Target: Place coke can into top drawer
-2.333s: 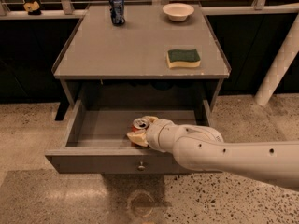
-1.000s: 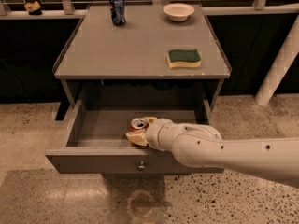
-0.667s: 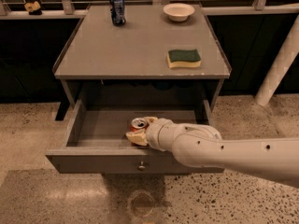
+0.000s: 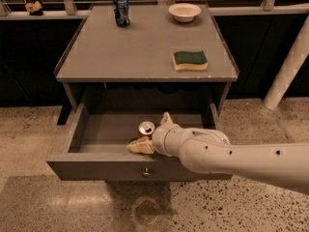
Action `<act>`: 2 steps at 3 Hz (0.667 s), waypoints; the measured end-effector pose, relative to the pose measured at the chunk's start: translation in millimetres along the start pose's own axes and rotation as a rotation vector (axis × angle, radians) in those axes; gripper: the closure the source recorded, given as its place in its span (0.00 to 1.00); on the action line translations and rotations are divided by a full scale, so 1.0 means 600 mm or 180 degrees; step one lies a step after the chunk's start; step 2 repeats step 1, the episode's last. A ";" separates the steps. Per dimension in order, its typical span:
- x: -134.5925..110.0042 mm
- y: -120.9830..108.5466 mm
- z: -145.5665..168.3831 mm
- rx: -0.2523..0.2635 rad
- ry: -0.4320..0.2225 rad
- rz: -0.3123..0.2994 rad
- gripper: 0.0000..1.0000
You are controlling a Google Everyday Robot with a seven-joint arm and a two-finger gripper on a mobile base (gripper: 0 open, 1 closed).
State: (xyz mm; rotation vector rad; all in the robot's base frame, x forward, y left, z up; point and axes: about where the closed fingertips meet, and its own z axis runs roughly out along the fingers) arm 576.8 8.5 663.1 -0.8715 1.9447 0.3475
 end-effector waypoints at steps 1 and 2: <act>0.000 0.000 0.000 0.0000 0.0000 0.0000 0.00; 0.000 0.000 0.000 0.0000 0.0000 0.0000 0.00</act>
Offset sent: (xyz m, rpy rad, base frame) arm 0.0000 0.0000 0.0000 0.0000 0.0000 0.0000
